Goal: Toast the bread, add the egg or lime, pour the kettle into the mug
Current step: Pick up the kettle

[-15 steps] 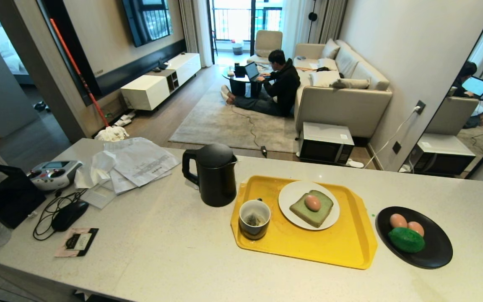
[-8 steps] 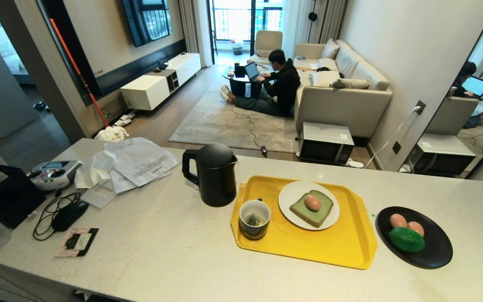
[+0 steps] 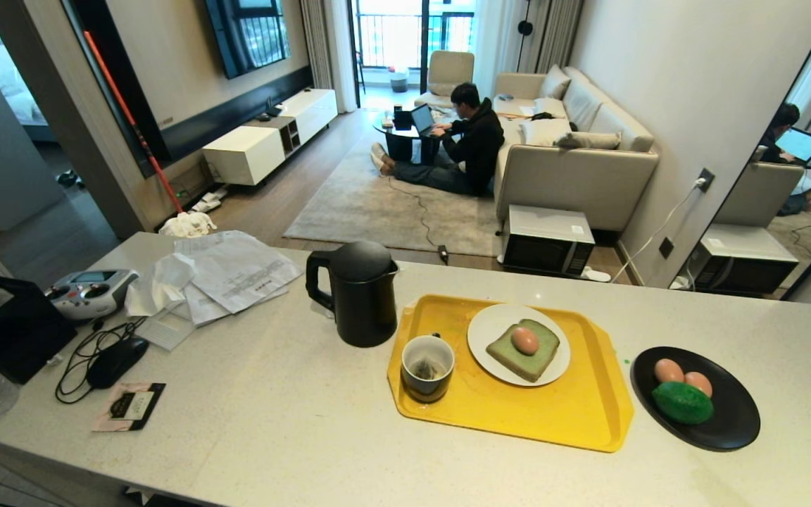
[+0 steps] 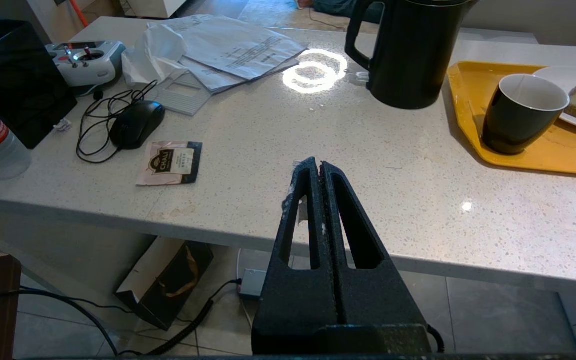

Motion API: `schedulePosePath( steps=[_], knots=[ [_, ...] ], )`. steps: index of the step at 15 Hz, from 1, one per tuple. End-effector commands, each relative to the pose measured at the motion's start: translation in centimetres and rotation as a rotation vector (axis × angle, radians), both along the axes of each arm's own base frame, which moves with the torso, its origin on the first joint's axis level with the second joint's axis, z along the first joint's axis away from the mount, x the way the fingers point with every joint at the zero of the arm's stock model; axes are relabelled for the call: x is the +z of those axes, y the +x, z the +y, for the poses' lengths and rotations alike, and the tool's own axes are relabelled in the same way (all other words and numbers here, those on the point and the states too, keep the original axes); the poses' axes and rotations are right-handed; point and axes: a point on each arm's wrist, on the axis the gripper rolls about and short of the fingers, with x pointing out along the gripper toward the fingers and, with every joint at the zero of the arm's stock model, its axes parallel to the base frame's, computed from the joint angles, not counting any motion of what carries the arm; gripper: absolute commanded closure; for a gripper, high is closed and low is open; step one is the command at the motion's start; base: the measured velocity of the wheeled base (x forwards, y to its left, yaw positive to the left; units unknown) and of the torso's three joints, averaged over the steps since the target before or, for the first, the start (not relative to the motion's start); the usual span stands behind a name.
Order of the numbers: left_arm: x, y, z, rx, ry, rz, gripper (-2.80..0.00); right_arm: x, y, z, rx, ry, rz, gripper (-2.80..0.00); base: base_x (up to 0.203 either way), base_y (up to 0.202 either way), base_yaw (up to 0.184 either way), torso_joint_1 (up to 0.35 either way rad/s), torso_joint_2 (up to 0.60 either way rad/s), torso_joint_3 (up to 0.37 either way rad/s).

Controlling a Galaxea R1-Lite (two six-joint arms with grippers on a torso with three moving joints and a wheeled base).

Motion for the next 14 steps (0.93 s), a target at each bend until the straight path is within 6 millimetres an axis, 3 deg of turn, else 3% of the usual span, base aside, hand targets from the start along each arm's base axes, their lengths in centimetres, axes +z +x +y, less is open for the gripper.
schedulePosePath(
  steps=[1, 14],
  knots=[
    [0.01, -0.01, 0.00, 0.001, 0.000, -0.001, 0.00, -0.04, 0.02, 0.00, 0.001, -0.001, 0.003, 0.00, 0.000, 0.000, 0.000, 0.000, 0.00, 0.000],
    [-0.04, 0.01, 0.00, 0.001, 0.000, 0.000, 0.00, -0.04, 0.02, 0.00, 0.001, -0.001, 0.003, 0.00, 0.000, 0.000, 0.000, 0.000, 0.00, 0.000]
  ],
)
